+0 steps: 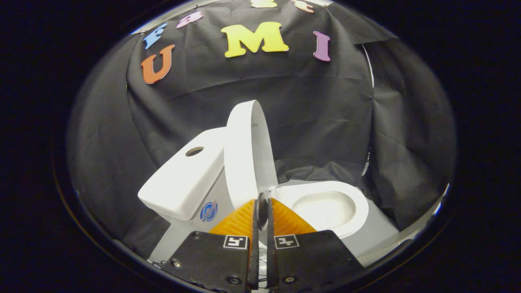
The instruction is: Open the toilet lid.
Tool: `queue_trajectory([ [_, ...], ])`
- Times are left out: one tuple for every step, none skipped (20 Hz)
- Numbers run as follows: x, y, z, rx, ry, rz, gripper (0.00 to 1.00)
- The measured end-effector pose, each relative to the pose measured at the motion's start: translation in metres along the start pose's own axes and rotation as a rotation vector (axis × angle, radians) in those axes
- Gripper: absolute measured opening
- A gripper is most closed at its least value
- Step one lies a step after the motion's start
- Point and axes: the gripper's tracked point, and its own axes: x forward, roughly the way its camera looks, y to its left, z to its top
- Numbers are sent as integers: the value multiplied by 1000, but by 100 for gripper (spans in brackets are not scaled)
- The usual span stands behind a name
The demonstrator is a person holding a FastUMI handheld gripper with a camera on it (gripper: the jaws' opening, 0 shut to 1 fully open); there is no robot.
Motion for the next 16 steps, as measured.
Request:
queue_trajectory([
  [0,4,0,-7,0,-2,11],
  [0,9,-2,-13,0,-4,11],
  [-1,12,-2,-21,2,-3,11],
  [1,15,-3,-27,3,0,11],
  [2,18,-4,-27,5,4,11],
  [2,21,-5,-28,8,7,11],
  [2,24,-6,-26,11,10,11],
  [3,25,-6,-25,14,11,12],
  [4,28,-6,-27,16,11,12],
  [4,31,-8,-33,16,8,12],
  [4,33,-9,-45,14,3,12],
  [3,36,-9,-58,10,-3,12],
  [4,38,-9,-67,8,-7,12],
  [4,38,-9,-68,6,-11,12],
  [4,39,-9,-68,5,-13,12],
  [4,41,-10,-68,6,-15,12],
])
